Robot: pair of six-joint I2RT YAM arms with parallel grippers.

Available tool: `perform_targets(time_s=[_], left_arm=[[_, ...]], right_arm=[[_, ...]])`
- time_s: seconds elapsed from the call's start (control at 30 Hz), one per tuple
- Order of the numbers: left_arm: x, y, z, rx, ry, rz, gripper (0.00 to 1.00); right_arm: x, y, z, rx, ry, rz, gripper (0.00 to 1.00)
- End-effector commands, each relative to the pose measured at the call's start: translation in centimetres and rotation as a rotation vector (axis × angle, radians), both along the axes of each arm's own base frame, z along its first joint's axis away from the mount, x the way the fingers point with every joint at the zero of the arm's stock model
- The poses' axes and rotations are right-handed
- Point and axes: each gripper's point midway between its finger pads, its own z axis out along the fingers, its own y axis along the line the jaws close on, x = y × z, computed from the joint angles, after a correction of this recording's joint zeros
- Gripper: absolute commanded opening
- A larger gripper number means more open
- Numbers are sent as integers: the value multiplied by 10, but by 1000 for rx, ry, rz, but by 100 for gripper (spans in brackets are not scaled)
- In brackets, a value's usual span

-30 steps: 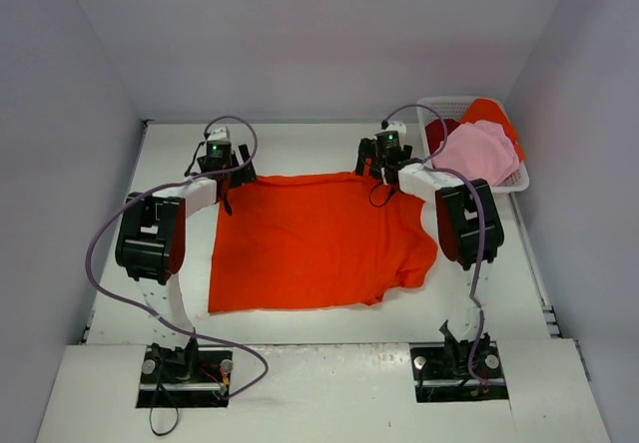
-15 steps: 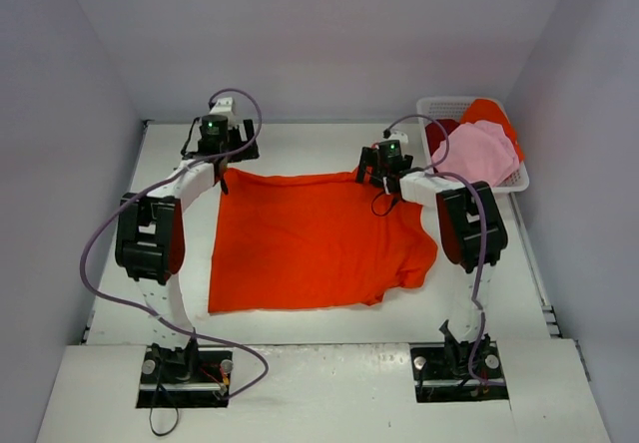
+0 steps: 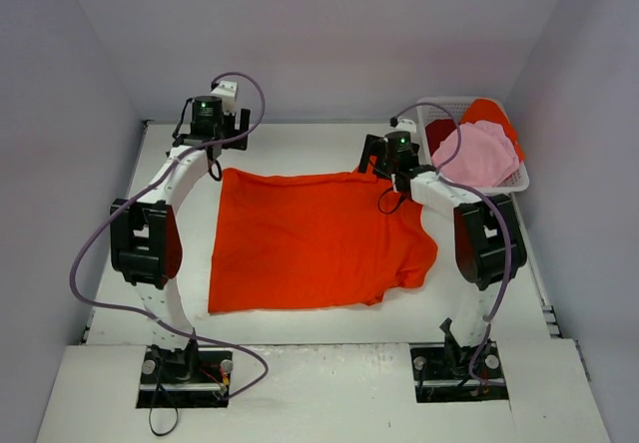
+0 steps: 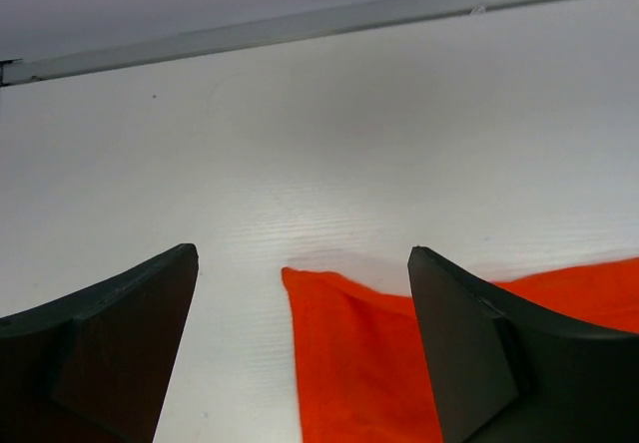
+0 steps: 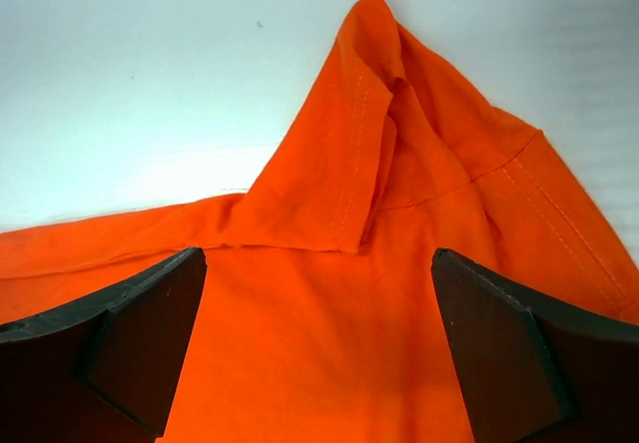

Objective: Fold and stack the t-shirts
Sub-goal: Flatten the tshirt out

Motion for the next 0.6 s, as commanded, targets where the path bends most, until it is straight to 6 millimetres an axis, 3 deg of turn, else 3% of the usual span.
perform_targets(time_s=[0.0,0.57], left_arm=[[-4,20,18,113,-20,-15,81],[-4,26,-61,126,164,-131,81]], right_arm=[[4,6,51,32,-130,22,93],[3,7,27,33,-95,25,94]])
